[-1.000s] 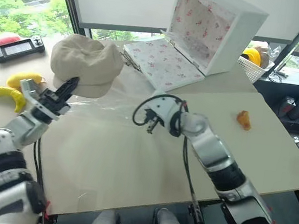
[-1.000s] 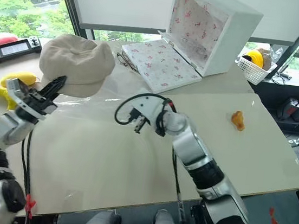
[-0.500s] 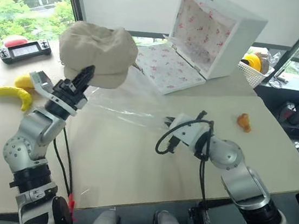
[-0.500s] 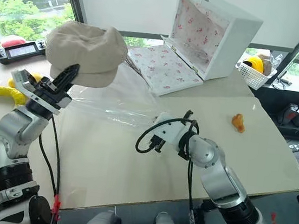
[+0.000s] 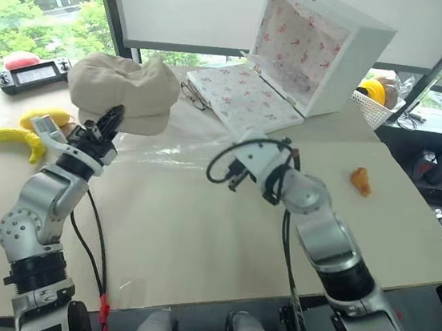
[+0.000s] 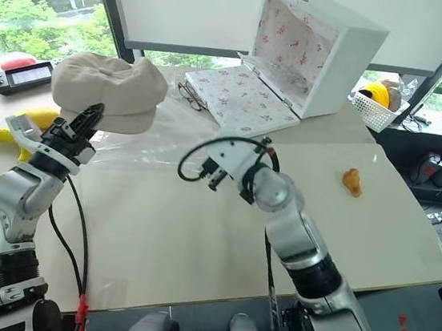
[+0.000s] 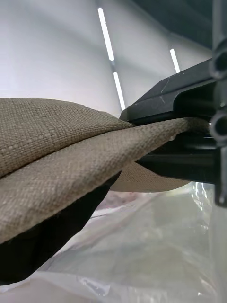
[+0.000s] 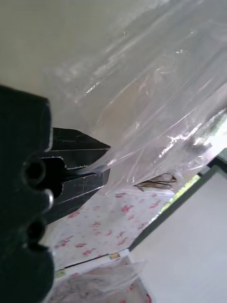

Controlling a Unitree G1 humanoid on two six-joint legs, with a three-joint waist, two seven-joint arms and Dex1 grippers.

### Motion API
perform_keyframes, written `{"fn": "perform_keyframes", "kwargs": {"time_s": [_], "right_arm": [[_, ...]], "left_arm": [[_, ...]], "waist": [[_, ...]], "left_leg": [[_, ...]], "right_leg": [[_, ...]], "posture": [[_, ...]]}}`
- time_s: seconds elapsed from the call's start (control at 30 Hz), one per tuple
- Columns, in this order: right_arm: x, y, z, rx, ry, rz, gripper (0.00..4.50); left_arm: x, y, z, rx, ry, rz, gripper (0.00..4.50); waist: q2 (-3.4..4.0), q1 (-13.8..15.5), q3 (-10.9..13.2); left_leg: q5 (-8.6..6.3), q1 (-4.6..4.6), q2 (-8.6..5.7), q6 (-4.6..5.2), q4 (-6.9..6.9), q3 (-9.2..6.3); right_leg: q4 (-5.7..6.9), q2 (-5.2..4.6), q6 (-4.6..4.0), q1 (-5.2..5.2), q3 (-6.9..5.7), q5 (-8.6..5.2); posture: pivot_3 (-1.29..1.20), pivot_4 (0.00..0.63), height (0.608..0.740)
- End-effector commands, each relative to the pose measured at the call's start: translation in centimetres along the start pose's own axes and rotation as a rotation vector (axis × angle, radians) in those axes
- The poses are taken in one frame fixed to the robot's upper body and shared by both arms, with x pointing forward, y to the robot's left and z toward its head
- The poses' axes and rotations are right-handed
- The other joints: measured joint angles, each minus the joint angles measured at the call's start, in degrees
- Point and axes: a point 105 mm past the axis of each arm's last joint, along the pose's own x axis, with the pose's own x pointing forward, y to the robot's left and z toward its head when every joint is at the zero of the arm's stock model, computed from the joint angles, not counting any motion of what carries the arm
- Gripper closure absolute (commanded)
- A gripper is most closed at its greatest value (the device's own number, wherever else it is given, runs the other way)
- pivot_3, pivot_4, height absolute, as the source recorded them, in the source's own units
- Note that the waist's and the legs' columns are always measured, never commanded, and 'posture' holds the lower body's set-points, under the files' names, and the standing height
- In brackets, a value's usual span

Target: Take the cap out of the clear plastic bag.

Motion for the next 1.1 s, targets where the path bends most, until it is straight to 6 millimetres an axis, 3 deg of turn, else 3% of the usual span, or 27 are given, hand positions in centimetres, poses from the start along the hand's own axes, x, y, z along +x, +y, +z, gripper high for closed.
{"fn": "perform_keyframes", "kwargs": {"time_s": [0.03, 0.2, 0.3, 0.37, 0.43, 0.63, 0.8, 0.9, 1.0, 1.1], "right_arm": [[0.7, 2.1, 2.1, 0.031, -0.070, 0.094, 4.50], [1.0, 3.3, 2.4, 0.036, -0.077, 0.140, 4.50], [1.0, 3.3, 1.4, 0.030, -0.045, 0.139, 4.50], [1.0, 3.0, 1.0, 0.029, -0.035, 0.132, 4.50], [0.8, 2.6, 0.4, 0.034, -0.016, 0.119, 4.50], [0.1, 1.6, -5.7, -0.106, 0.186, 0.101, 4.50], [-1.3, 2.2, -8.1, -0.184, 0.233, 0.153, 4.50], [-2.1, 2.5, -7.4, -0.160, 0.168, 0.168, 4.50], [-3.6, 1.9, -4.4, -0.052, 0.014, 0.139, 4.50], [-4.9, 0.8, -3.4, 0.014, -0.029, 0.092, 4.50]], "left_arm": [[0.5, -2.2, -0.4, 0.025, 0.012, -0.077, 4.47], [0.8, -3.1, -3.9, -0.043, 0.125, -0.142, 4.47], [0.6, -4.3, -7.0, -0.117, 0.192, -0.206, 4.47], [0.3, -4.6, -7.7, -0.121, 0.205, -0.214, 4.47], [0.1, -5.1, -6.8, -0.135, 0.154, -0.230, 4.47], [0.3, -7.2, -4.6, -0.097, 0.082, -0.286, 4.47], [0.7, -8.7, -1.5, -0.051, 0.016, -0.311, 4.47], [0.2, -8.1, -0.1, 0.011, 0.021, -0.272, 4.47], [-1.6, -4.9, 0.7, 0.075, 0.066, -0.153, 4.47], [-3.0, -2.7, 1.8, 0.078, 0.065, -0.075, 4.47]], "waist": [[0.00, 0.17, 0.00], [0.01, 0.29, 0.01], [0.01, 0.23, 0.01], [-0.01, 0.13, 0.01], [0.00, -0.22, 0.01], [-0.01, -0.06, 0.02], [-0.08, 0.12, 0.07], [-0.08, 0.04, 0.07], [-0.07, -0.51, 0.08], [-0.13, -0.49, 0.13]], "left_leg": [[-0.02, -0.03, -0.01, -0.01, 0.00, -0.03], [-0.03, -0.23, -0.10, -0.02, 0.02, -0.08], [-0.03, -0.22, -0.10, -0.02, 0.03, -0.08], [-0.03, -0.21, -0.10, -0.02, 0.03, -0.06], [-0.03, -0.21, -0.08, -0.02, 0.02, -0.04], [-0.03, -0.17, -0.01, -0.02, 0.01, 0.20], [-0.03, -0.25, -0.03, -0.02, 0.02, 0.38], [-0.03, -0.24, -0.03, -0.02, 0.02, 0.39], [-0.03, -0.22, 0.00, -0.02, -0.02, 0.38], [-0.03, -0.14, 0.04, -0.02, -0.13, 0.14]], "right_leg": [[-0.02, 0.00, 0.00, -0.02, -0.03, 0.00], [0.01, -0.09, 0.01, -0.21, -0.03, 0.01], [0.04, -0.09, 0.01, -0.21, -0.02, 0.02], [0.00, -0.09, 0.02, -0.18, -0.02, 0.02], [0.04, -0.07, 0.01, -0.21, -0.01, 0.02], [0.00, 0.02, -0.01, -0.17, 0.01, 0.01], [-0.09, 0.01, 0.00, -0.17, -0.04, 0.01], [-0.09, 0.01, 0.02, -0.15, -0.04, 0.00], [-0.07, 0.04, 0.03, -0.19, 0.01, -0.01], [0.07, 0.05, 0.01, -0.29, 0.13, -0.02]], "posture": [[0.00, 0.150, 0.740], [0.00, 0.150, 0.740], [0.00, 0.150, 0.740], [0.00, 0.150, 0.740], [0.00, 0.150, 0.740], [0.00, 0.150, 0.740], [0.00, 0.150, 0.740], [0.00, 0.150, 0.740], [0.00, 0.150, 0.740], [0.00, 0.150, 0.740]]}}
